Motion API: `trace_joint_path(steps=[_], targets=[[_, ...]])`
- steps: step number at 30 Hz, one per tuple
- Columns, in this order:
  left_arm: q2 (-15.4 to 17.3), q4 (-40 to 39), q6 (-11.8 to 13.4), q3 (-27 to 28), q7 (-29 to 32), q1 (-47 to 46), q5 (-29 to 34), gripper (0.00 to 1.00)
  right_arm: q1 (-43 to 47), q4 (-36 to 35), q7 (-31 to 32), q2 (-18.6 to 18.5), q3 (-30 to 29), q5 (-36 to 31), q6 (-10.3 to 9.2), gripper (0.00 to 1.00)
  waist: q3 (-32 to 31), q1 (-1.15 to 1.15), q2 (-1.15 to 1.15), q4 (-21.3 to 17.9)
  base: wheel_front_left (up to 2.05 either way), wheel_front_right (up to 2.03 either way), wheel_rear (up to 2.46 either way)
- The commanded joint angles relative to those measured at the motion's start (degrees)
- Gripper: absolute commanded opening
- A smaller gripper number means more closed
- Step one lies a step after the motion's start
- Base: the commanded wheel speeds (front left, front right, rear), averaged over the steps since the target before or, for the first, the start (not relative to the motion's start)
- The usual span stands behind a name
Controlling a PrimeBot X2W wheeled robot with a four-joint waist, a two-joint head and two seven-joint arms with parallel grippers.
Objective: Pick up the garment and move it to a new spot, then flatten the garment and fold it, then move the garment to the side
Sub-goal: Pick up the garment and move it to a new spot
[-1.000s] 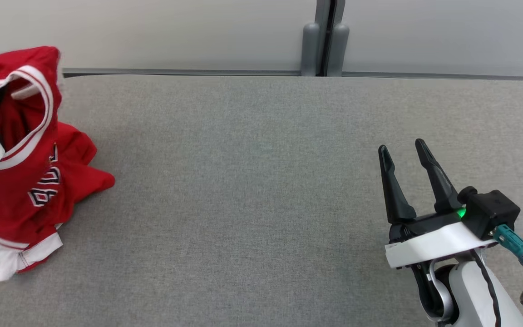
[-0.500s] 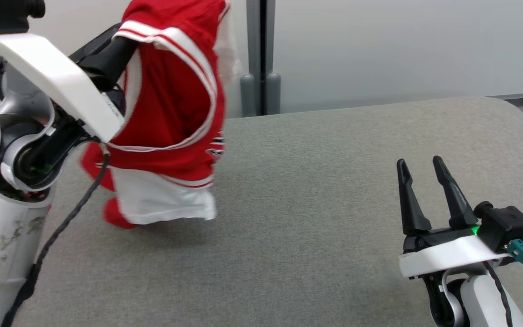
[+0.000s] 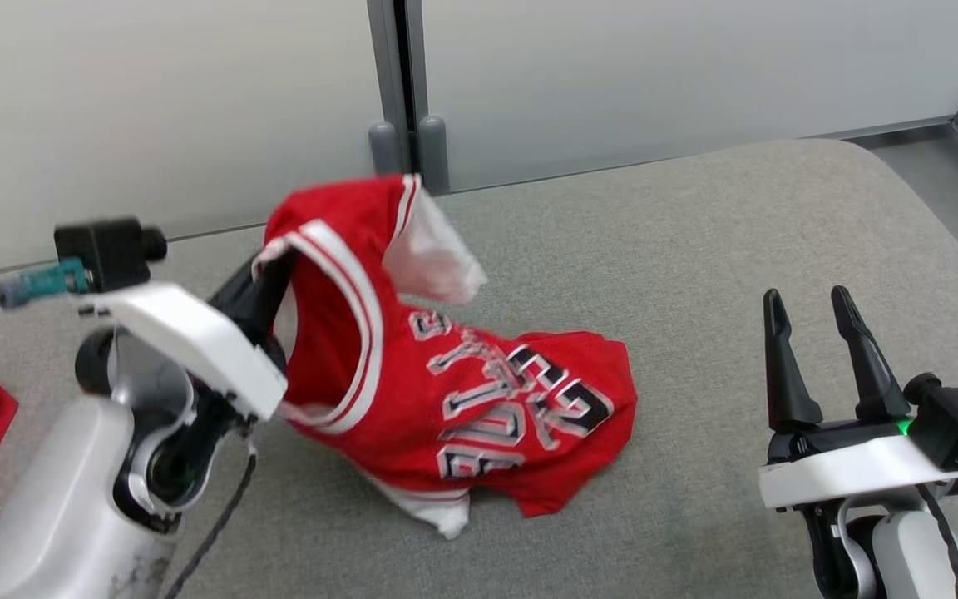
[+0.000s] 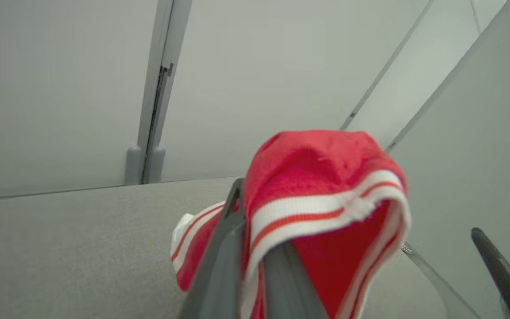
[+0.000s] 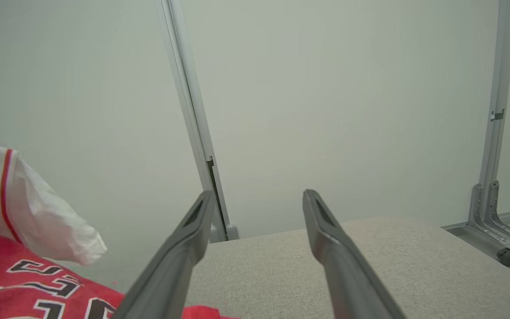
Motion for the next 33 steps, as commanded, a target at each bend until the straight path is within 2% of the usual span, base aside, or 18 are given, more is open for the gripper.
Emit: trace_joint_path(steps=[1, 5, 10, 11, 12, 13, 14, 20, 24, 29, 33], targets=[[0.28, 1.01, 0.18, 0.35, -1.20, 1.19, 0.77, 0.00, 0.21, -0.38, 0.11, -0.24, -0.05, -0.53, 0.13, 1.00, 0.49, 0.00, 0.00, 0.08, 0.00, 0.00, 0.00], [-0.05, 9.02, 0.51, 0.65, -6.95, 6.05, 2.69, 0.00, -0.26, -0.54, 0.37, -0.22, 0.59, -0.54, 0.13, 1.00, 1.34, 0.00, 0.00, 0.74, 0.00, 0.00, 0.00], [-1.42, 19.58, 0.35, 2.54, -13.71, 6.28, 3.18, 0.00, -0.70, -0.59, 1.05, -0.55, 1.58, -0.58, 0.13, 1.00, 1.46, 0.00, 0.00, 2.40, 0.00, 0.00, 0.00], [-1.95, 21.57, -0.31, 2.87, -14.45, 5.94, 2.63, 0.09, -0.61, -0.63, 1.16, -0.60, 1.72, -0.62, 0.12, 1.00, 1.30, 0.00, 0.00, 2.86, 0.00, 0.00, 0.00], [-2.17, 23.32, -1.36, 2.86, -14.81, 5.52, 2.40, 0.25, -0.57, -0.68, 1.27, -0.65, 1.94, -0.64, 0.13, 1.00, 1.21, 0.00, 0.00, 3.21, 0.00, 0.00, 0.00], [-2.28, 25.14, -2.15, 2.99, -15.19, 4.97, 1.95, 0.78, -0.62, -0.69, 1.41, -0.77, 2.13, -0.61, 0.13, 1.00, 1.09, 0.00, 0.00, 3.57, 0.00, 0.00, 0.00], [-2.35, 26.75, -2.85, 3.04, -15.39, 4.50, 1.84, 1.00, -0.65, -0.70, 1.63, -0.90, 2.25, -0.62, 0.12, 1.00, 0.96, 0.00, 0.00, 3.94, 0.00, 0.00, 0.00], [-2.12, 31.61, -6.04, 1.47, -18.73, 1.98, 3.77, 1.00, -0.34, -0.99, 2.41, -1.17, 3.16, -0.70, 0.12, 1.00, 0.27, 0.00, 0.00, 5.60, 0.00, 0.00, 0.00], [-0.06, 30.31, -6.54, -0.09, -21.18, 1.93, 6.72, 1.00, 0.15, -1.45, 2.85, -1.40, 3.31, -0.64, 0.12, 1.00, 0.19, 0.00, 0.00, 6.23, 0.00, 0.00, 0.00], [2.90, 26.30, -4.78, -0.84, -23.76, 3.69, 10.20, 1.00, 0.48, -2.12, 3.06, -2.00, 3.07, -0.40, 0.12, 1.00, 0.04, 0.00, 0.00, 6.72, 0.00, 0.00, 0.00], [5.23, 18.49, -1.50, 0.07, -25.54, 6.69, 12.10, 1.00, 1.38, -2.91, 3.38, -2.41, 2.33, -0.47, 0.12, 1.00, -0.65, 0.00, 0.00, 7.30, 0.00, 0.00, 0.00]])
